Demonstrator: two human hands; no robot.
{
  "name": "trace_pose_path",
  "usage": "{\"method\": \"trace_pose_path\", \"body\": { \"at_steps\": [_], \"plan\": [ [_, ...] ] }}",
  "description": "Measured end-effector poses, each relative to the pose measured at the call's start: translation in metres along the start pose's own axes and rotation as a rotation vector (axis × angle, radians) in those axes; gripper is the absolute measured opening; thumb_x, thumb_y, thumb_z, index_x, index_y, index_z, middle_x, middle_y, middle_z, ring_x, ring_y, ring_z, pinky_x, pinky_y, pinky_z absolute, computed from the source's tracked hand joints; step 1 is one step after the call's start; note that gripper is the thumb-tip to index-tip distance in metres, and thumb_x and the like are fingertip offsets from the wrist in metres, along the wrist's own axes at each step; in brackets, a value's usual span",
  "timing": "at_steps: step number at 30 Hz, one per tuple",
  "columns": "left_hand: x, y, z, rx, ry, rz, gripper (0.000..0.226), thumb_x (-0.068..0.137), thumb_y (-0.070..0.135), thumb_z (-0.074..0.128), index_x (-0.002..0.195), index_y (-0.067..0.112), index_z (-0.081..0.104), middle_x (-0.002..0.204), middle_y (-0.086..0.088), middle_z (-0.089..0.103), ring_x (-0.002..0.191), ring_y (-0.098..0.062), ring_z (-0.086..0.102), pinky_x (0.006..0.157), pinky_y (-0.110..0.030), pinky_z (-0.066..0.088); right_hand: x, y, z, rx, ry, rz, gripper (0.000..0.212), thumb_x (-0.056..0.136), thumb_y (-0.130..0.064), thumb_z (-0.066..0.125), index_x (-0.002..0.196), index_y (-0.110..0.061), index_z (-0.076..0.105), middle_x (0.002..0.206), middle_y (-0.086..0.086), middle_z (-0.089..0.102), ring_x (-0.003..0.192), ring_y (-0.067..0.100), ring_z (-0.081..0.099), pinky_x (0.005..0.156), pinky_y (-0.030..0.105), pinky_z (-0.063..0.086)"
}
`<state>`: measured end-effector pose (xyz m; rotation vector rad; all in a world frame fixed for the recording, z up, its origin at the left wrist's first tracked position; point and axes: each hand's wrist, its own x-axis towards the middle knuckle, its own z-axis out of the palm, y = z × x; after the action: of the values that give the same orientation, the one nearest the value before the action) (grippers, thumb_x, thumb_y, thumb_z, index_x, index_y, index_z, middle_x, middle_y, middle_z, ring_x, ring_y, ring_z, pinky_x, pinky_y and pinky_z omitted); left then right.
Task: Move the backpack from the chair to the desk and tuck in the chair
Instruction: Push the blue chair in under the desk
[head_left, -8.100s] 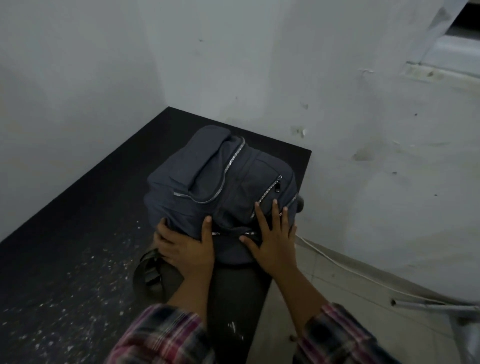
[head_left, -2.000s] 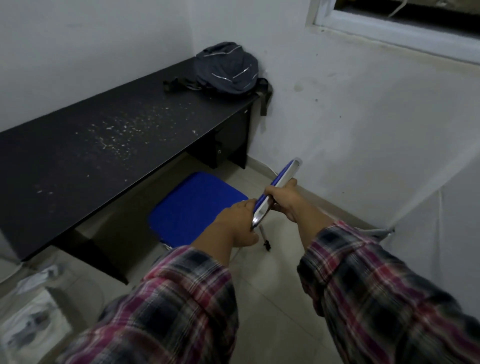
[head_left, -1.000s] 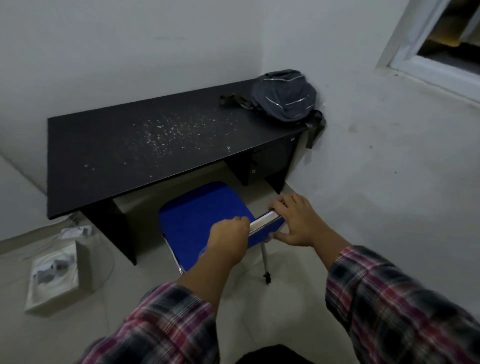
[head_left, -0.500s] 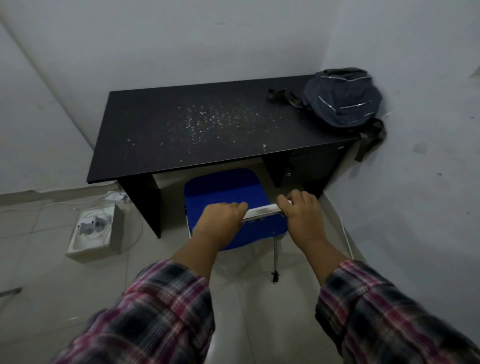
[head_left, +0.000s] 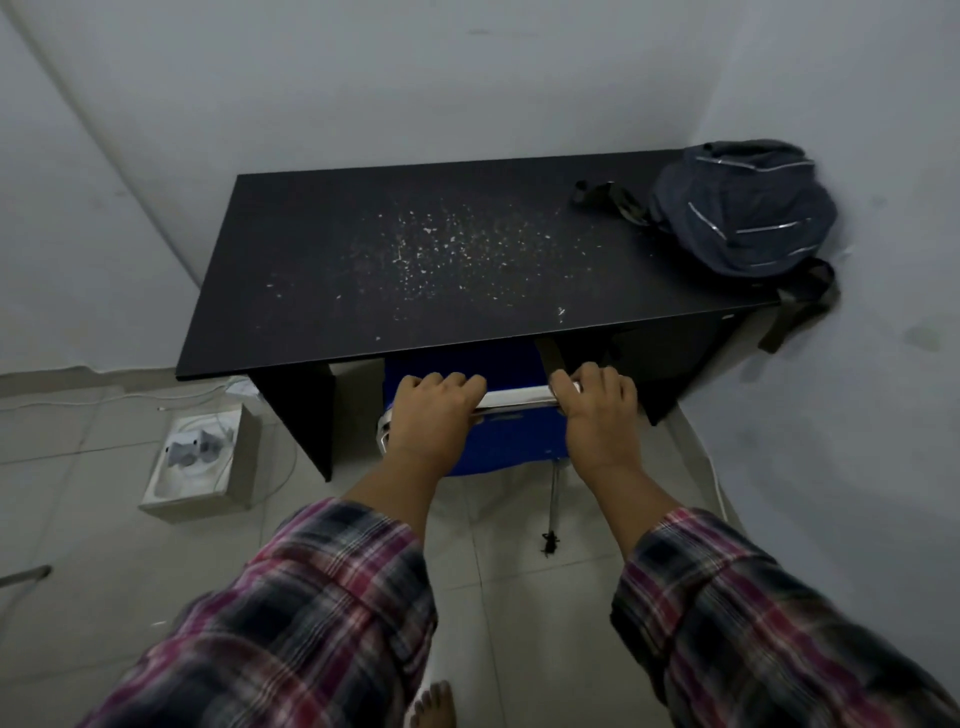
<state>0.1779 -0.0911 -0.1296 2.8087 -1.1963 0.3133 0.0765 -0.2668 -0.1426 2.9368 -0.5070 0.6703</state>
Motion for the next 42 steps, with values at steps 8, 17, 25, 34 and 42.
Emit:
{"method": "trace_pose_path", "body": {
  "at_steps": [8,17,25,34,42],
  "plan": [
    [0.054,-0.025,0.01,-0.022,0.015,0.01,0.025,0.087,0.034,0.064,0.107,0.02,0.058,0.095,-0.002,0.068,0.084,-0.028,0.062,0.068,-0.034,0.032,0.054,0.003,0.03,0.018,0.034,0.031,0.036,0.075,0.003,0.067,0.108,-0.013,0.063,0.091,0.013,0.059,0.081,0.031,0.055,0.083,0.049,0.049],
    [0.097,-0.026,0.018,-0.017,0.014,-0.014,0.021,0.091,0.032,0.059,0.106,0.02,0.053,0.099,-0.001,0.065,0.085,-0.027,0.059,0.065,-0.033,0.029,0.098,0.017,0.05,0.045,-0.012,0.073,0.036,0.078,0.004,0.064,0.111,-0.009,0.063,0.104,0.019,0.061,0.094,0.039,0.057,0.098,0.066,0.04],
    [0.114,-0.008,0.024,-0.061,0.025,-0.007,0.023,0.091,0.031,0.059,0.108,0.018,0.054,0.099,-0.003,0.064,0.085,-0.027,0.059,0.063,-0.033,0.03,0.11,0.047,0.054,0.064,-0.121,0.067,0.032,0.087,-0.003,0.057,0.117,-0.013,0.057,0.114,0.015,0.056,0.108,0.037,0.051,0.105,0.069,0.03],
    [0.069,-0.001,0.024,-0.222,0.032,-0.501,0.048,0.091,0.032,0.058,0.136,0.025,0.042,0.15,-0.006,0.034,0.138,-0.036,0.03,0.106,-0.065,0.027,0.091,0.051,0.042,0.613,-0.236,0.21,0.082,0.08,-0.047,0.063,0.15,-0.034,0.022,0.16,0.01,0.006,0.147,0.039,-0.001,0.115,0.062,0.016],
    [0.071,-0.029,0.022,-0.15,-0.1,-0.282,0.052,0.094,0.011,0.052,0.141,0.023,0.033,0.124,-0.014,0.045,0.103,-0.037,0.051,0.062,-0.041,0.043,0.095,0.051,0.044,0.637,-0.279,0.271,0.053,0.087,-0.062,0.05,0.132,-0.034,0.043,0.159,0.01,0.006,0.147,0.037,-0.004,0.108,0.054,0.033]
  ]
}}
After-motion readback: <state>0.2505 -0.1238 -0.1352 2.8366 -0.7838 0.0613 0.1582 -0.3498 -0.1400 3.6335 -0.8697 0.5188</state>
